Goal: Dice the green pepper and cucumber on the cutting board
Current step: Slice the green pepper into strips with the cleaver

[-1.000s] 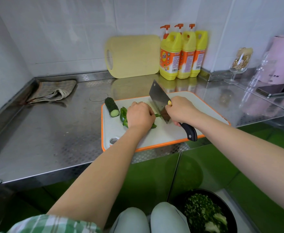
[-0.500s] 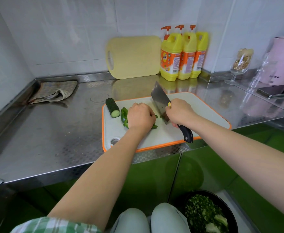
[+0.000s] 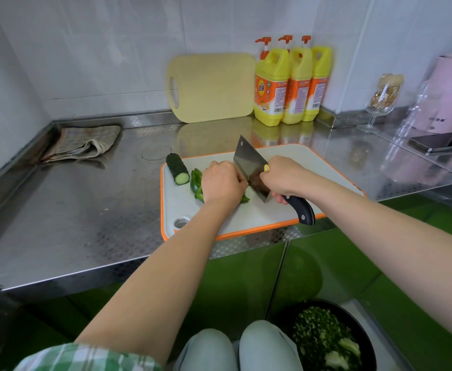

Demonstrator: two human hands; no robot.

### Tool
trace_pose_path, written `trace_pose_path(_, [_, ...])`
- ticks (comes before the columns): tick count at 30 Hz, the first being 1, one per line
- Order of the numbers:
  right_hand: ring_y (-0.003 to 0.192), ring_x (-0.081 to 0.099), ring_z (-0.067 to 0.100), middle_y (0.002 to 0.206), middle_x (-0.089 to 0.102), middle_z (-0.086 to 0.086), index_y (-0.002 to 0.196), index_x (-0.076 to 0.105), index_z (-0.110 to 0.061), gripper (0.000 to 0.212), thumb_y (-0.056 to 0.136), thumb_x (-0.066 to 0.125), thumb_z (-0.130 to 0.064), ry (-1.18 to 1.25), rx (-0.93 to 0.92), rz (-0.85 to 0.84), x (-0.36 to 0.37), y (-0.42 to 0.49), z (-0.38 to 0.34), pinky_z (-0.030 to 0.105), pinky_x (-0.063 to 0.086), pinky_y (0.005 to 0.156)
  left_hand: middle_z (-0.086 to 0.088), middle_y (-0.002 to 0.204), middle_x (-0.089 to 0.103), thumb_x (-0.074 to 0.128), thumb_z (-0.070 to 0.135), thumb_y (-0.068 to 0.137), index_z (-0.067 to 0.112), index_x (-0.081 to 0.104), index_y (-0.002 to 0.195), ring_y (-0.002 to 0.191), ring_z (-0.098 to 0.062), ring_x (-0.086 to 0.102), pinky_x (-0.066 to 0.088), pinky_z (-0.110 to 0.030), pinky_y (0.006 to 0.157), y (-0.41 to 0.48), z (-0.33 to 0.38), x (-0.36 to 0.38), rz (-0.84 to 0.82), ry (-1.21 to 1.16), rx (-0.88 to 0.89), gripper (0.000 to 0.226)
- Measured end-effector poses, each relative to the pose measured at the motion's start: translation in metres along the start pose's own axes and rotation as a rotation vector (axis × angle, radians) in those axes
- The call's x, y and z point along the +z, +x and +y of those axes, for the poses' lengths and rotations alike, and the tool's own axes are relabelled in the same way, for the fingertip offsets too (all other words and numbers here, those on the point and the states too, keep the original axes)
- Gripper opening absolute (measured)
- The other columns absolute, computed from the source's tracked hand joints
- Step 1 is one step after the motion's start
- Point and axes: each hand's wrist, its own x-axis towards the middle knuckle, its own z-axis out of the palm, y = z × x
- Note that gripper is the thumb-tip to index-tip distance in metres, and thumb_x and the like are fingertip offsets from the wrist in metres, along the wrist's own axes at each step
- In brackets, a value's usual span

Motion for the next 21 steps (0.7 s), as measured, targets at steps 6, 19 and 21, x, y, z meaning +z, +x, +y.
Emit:
trace_pose_path(6, [0.043,0.047,0.021,0.044,0.054,0.011,0.058,0.052,0.001,0.035,0.090,0.038,0.004,-0.043,-0.006,-0.070,-0.006,0.004,-0.011,0.024,0.041,0.048,-0.007,0.087,0.069,0.067,0.025,0.082,0.020,0.077,0.084,0.097,-0.027,0.054,0.040,-0.032,0.069,-0.003,0.002,-0.004,-0.003,-0.010,0.025,0.011])
trace_pose_path(19, [0.050,0.055,0.027,0.046,0.056,0.010,0.048,0.055,-0.004,0.041,0.088,0.044,-0.005,0.185,0.040,0.130,0.001,0.017,0.018,0.031,0.052,0.065,-0.004,0.086,0.070,0.053,0.019,0.088,0.021,0.075,0.083,0.090,-0.031,0.058,0.041,-0.033,0.071,0.002,-0.001,-0.030,-0.024,0.087,0.104,0.022])
trace_pose_path(21, [0.049,0.054,0.027,0.049,0.057,0.013,0.051,0.054,-0.003,0.041,0.089,0.041,-0.006,0.219,0.002,0.117,-0.003,0.014,0.016,0.032,0.051,0.063,-0.003,0.090,0.071,0.055,0.020,0.089,0.025,0.076,0.086,0.093,-0.030,0.057,0.044,-0.034,0.073,0.002,-0.004,-0.037,0.007,0.086,0.095,0.021])
